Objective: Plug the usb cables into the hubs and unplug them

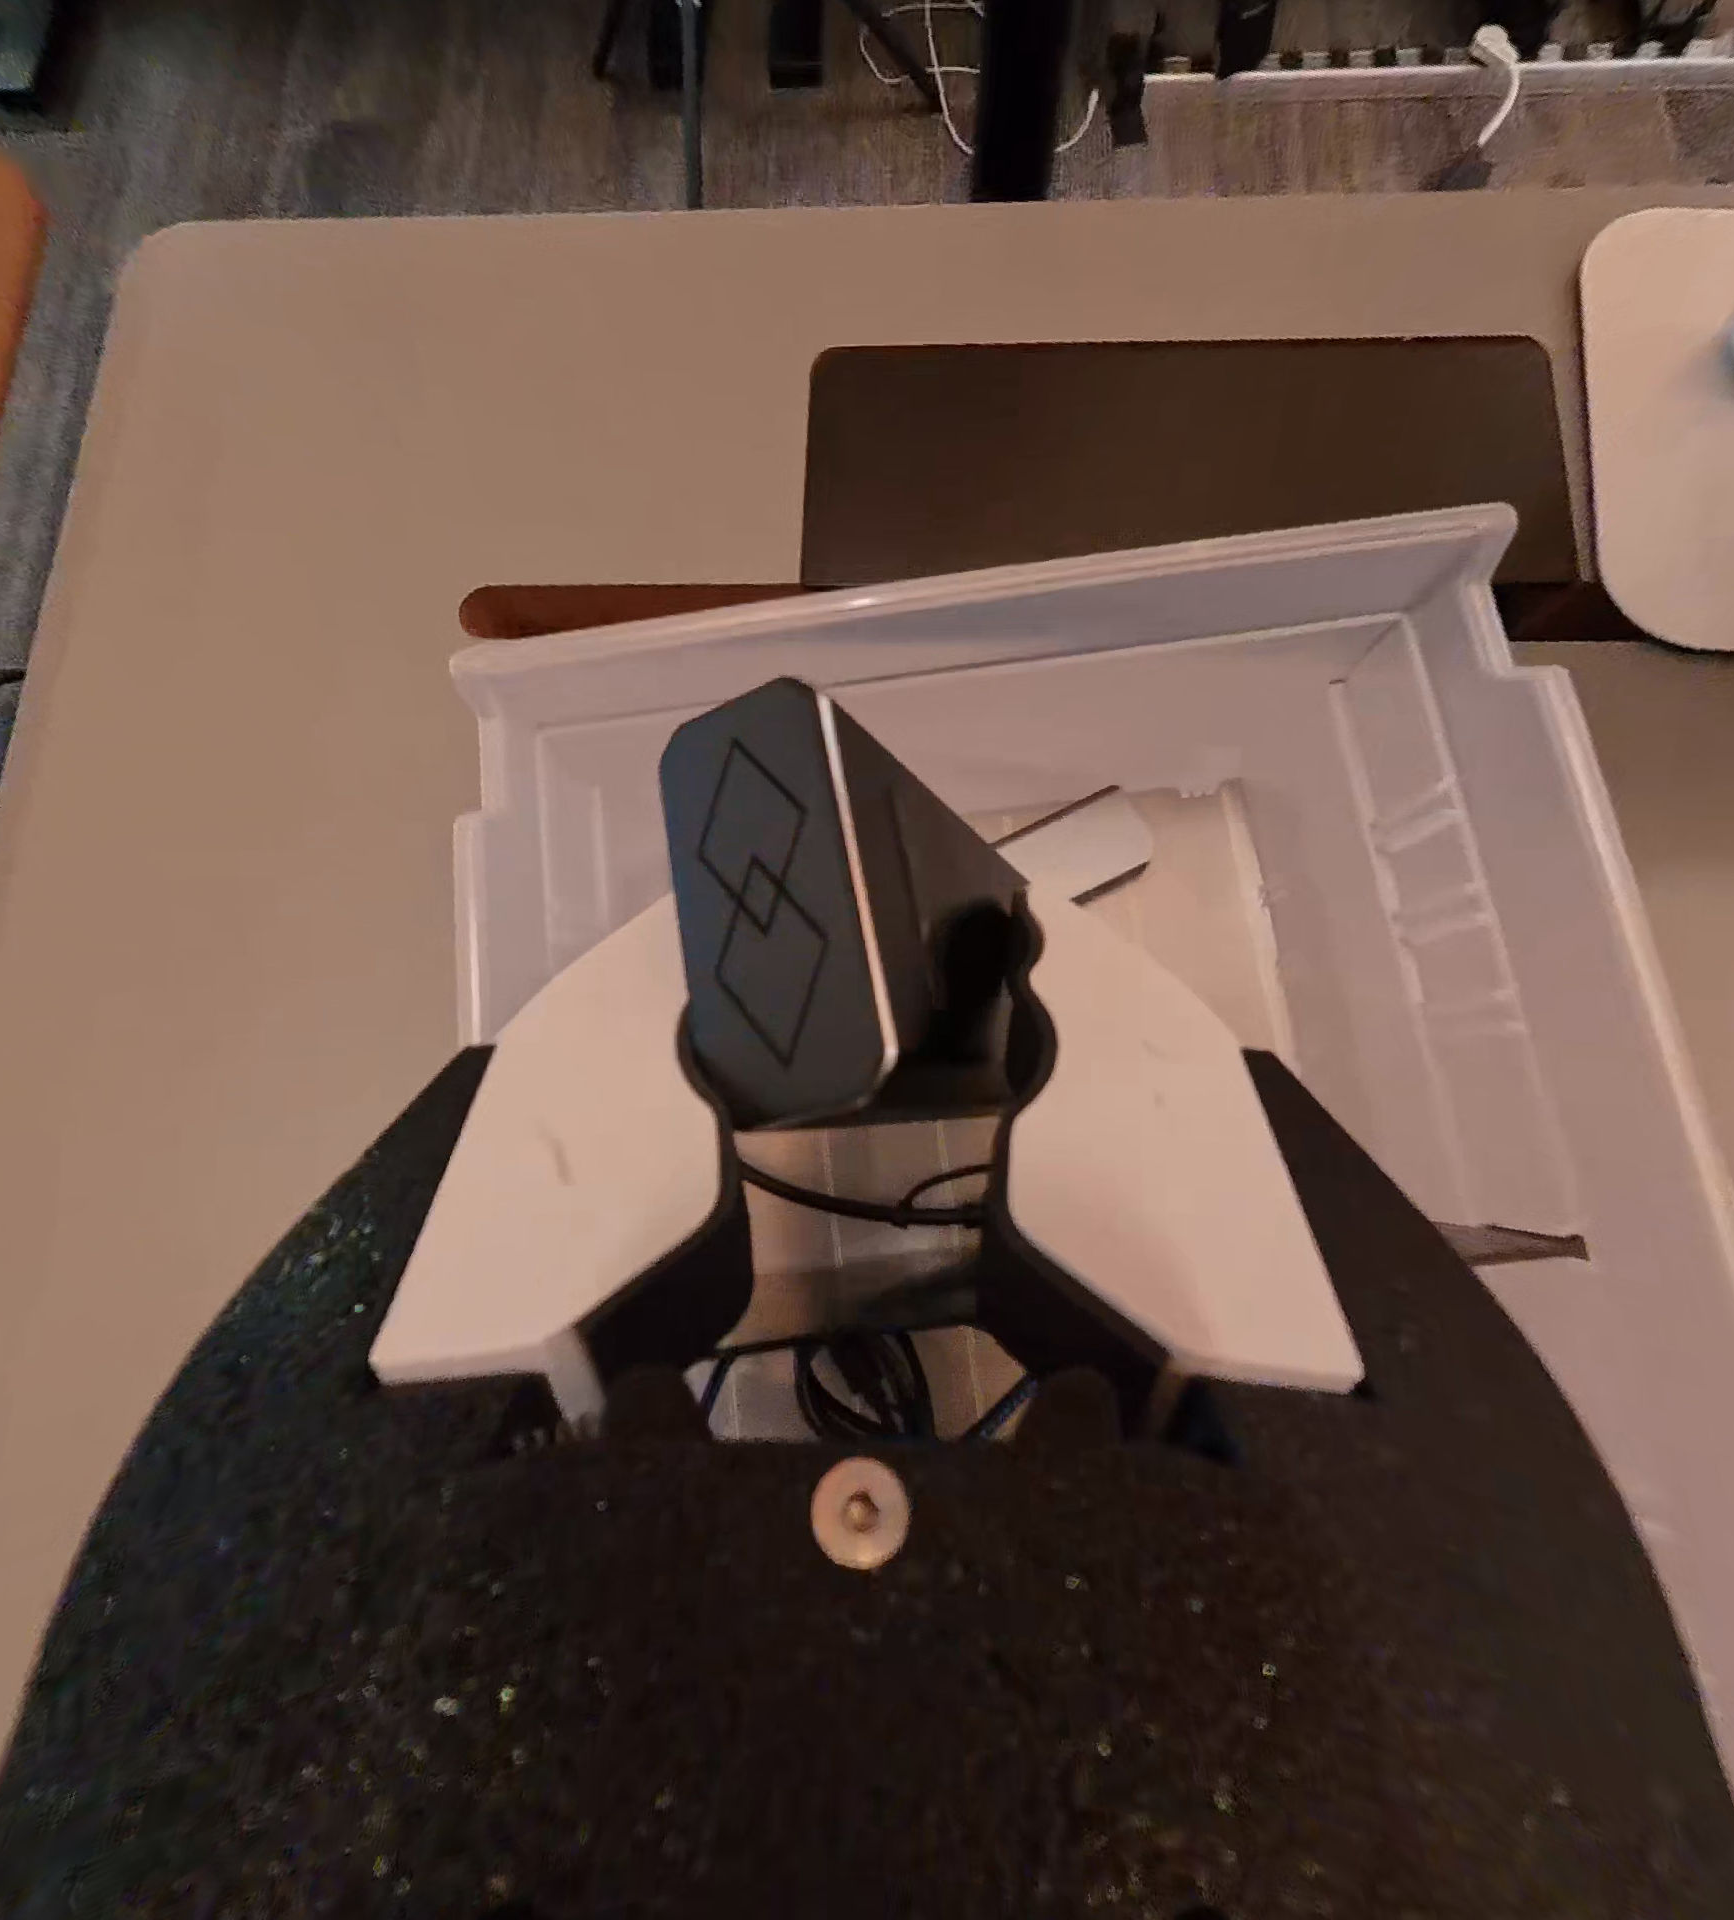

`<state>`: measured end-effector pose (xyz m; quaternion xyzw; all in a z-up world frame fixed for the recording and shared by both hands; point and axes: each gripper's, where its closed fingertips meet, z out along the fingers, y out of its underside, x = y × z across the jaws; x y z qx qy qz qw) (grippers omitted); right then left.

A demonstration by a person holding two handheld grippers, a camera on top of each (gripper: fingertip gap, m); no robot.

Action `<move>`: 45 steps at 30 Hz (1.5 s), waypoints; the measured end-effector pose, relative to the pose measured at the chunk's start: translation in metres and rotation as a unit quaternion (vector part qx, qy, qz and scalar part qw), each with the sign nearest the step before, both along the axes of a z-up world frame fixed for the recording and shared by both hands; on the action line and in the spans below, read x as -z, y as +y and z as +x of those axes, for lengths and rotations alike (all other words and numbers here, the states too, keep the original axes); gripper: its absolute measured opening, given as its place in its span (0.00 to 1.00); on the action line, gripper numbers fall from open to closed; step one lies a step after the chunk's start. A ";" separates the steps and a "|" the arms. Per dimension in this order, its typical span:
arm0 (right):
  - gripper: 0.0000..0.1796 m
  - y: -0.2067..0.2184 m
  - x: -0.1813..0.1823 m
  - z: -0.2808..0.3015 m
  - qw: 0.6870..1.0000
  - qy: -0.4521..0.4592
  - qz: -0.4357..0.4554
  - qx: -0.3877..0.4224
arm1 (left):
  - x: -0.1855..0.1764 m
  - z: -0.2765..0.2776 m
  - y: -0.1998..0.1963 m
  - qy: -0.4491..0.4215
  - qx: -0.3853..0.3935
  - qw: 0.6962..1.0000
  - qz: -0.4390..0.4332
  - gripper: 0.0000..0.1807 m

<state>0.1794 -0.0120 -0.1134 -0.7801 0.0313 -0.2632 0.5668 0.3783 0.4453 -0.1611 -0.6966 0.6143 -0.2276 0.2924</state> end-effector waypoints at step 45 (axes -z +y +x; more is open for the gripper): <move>0.17 0.030 -0.059 -0.088 0.914 -0.391 -0.075 -0.077 | -0.119 -0.289 -0.393 -0.076 0.705 0.600 -0.370 0.46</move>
